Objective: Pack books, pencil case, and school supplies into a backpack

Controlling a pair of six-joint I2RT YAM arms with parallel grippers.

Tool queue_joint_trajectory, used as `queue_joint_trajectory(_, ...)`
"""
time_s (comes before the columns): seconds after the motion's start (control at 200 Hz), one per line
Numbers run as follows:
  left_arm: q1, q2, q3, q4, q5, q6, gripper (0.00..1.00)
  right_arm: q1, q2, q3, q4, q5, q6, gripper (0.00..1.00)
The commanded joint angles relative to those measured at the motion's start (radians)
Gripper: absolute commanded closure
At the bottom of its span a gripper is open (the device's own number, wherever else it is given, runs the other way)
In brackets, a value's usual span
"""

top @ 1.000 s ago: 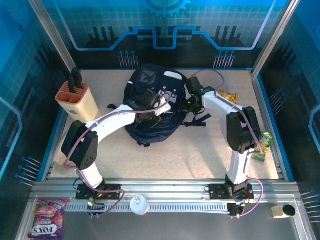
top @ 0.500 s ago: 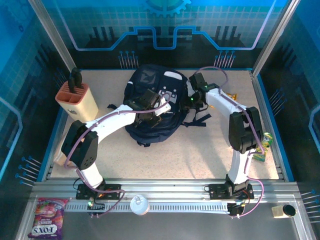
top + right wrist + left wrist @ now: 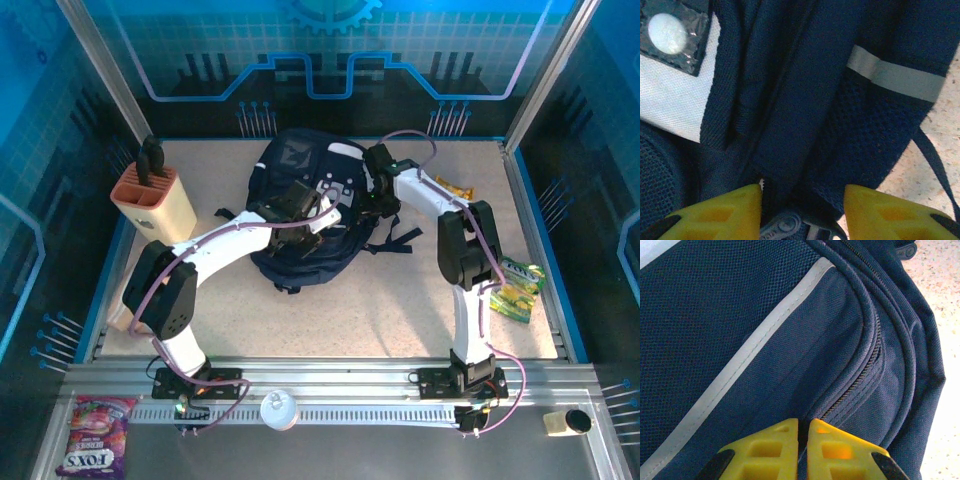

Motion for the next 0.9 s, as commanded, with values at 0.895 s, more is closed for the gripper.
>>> queue_joint_trajectory(0.895, 0.019, -0.015, -0.018, 0.004, -0.032, -0.019, 0.88, -0.069, -0.049, -0.156, 0.121, -0.429, -0.264, 0.58)
